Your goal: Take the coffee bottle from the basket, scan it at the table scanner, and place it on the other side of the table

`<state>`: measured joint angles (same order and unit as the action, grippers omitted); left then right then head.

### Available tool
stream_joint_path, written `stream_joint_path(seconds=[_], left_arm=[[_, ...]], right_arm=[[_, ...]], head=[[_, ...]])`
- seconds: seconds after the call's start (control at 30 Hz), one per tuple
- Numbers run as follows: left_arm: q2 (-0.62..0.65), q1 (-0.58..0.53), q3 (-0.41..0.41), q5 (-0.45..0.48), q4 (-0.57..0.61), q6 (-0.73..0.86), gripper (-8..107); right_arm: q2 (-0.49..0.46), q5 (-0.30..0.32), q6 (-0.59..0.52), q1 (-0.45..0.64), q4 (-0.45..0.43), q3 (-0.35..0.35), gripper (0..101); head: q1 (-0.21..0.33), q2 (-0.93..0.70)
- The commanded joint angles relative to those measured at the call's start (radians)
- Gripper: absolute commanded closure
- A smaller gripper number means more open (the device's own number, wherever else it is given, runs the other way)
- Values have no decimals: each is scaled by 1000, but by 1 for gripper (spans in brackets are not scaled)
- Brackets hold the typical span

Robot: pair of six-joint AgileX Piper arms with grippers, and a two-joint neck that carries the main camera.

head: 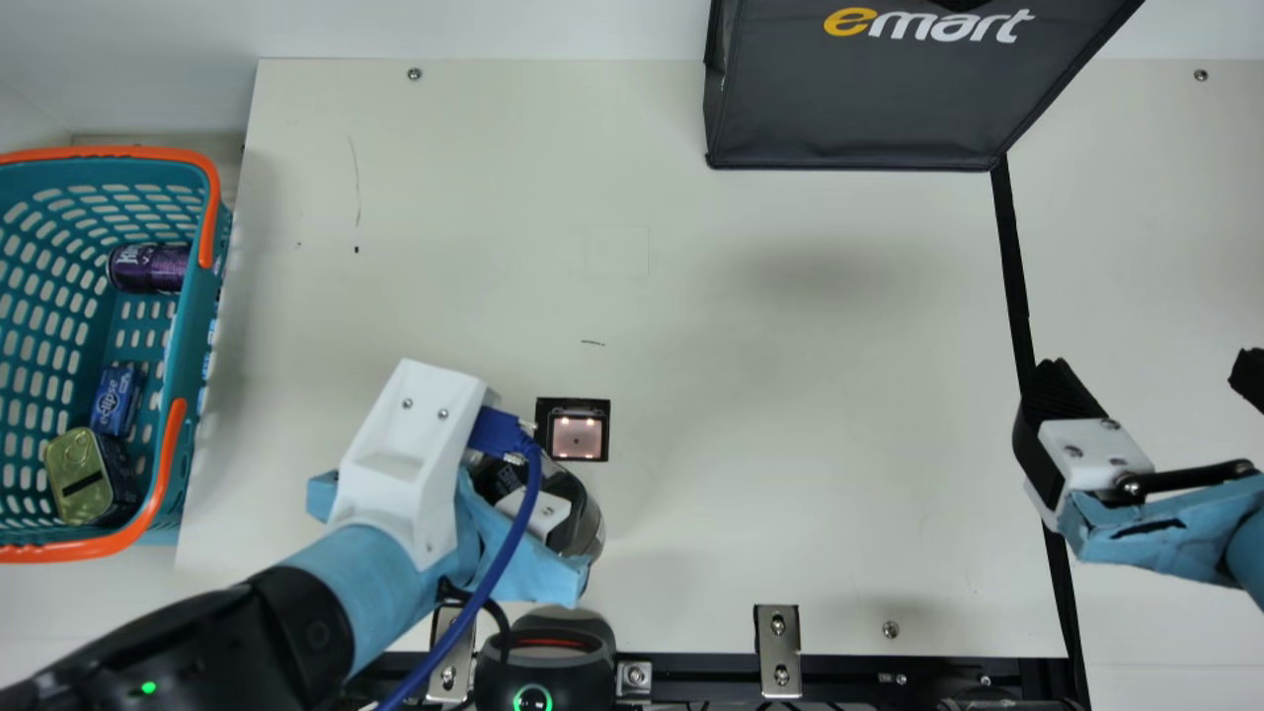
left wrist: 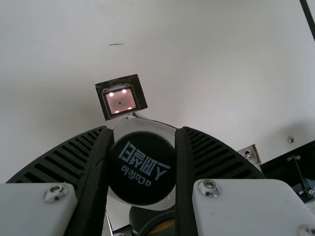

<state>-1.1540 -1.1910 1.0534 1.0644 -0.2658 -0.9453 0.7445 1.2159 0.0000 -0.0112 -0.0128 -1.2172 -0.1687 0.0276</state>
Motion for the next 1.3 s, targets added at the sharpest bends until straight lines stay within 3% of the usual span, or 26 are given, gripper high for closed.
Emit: stream_joint_path(seconds=[0.0, 0.53, 1.27], left_arm=[[17, 26, -13, -29, 29, 95, 107], [118, 226, -106, -142, 345, 674, 107], [72, 561, -82, -24, 727, 1498, 107]], right_arm=[[0, 0, 0, 0, 0, 0, 6], [0, 0, 0, 0, 0, 0, 6], [0, 0, 0, 0, 2, 0, 6]], head=[[30, 0], [30, 0], [30, 0]])
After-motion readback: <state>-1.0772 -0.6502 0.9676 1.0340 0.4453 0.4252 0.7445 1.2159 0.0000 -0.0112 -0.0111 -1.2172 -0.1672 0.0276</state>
